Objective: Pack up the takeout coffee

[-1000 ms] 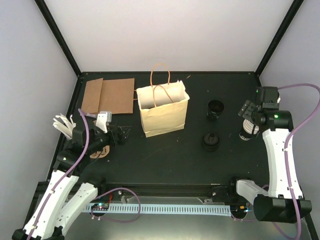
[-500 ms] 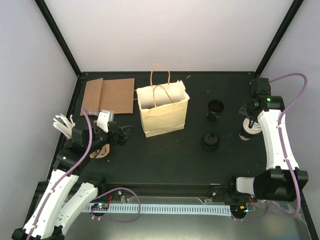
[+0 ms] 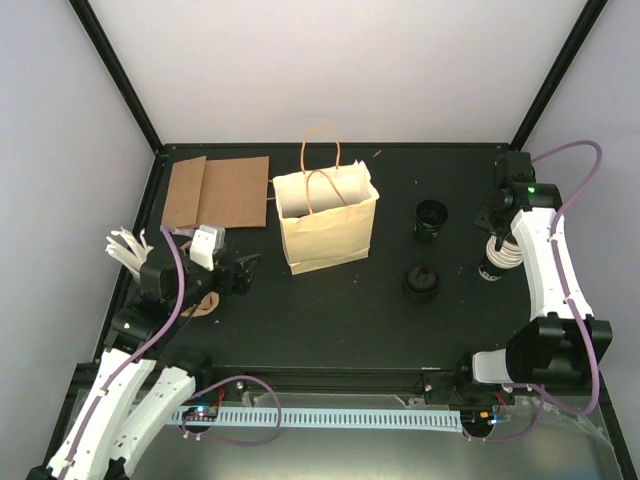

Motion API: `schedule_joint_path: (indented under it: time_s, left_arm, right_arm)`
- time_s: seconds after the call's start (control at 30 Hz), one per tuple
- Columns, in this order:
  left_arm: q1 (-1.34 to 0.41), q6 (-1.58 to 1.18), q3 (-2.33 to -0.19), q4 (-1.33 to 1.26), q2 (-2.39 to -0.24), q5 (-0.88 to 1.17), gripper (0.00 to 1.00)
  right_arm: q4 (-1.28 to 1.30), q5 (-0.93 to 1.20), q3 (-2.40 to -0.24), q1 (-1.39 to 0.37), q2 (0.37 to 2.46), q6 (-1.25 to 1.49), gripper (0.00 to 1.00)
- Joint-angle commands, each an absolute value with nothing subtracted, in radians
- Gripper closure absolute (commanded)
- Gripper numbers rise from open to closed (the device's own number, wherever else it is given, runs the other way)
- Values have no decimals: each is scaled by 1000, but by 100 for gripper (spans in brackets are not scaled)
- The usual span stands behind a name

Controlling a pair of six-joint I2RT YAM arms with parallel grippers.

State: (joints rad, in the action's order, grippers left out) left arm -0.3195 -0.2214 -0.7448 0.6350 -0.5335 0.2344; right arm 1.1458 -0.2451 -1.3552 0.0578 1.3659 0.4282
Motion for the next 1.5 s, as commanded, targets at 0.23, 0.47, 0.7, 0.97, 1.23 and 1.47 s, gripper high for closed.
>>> schedule_joint_path:
  time_s: [0.23, 0.47, 0.7, 0.97, 1.23, 1.47]
  left_arm:
    - [-312, -207, -729, 610, -505, 219, 1]
    - [-312, -207, -725, 608, -506, 217, 1]
    - [-311, -207, -724, 607, -509, 218, 1]
    - [-311, -204, -724, 606, -514, 222, 1]
    - [-311, -204, -723, 604, -512, 222, 1]
    - [-311, -203, -722, 603, -514, 221, 1]
  right_arm:
    - [1152, -291, -1399, 62, 1413, 428, 72]
    - [1166, -303, -1420, 62, 1435, 427, 81]
    - [1185, -354, -1434, 61, 1420, 433, 99]
    - [1237, -382, -1504, 54, 1411, 426, 99]
    - [1252, -375, -1525, 31, 1421, 422, 99]
    - [1229, -332, -1494, 29, 1416, 439, 76]
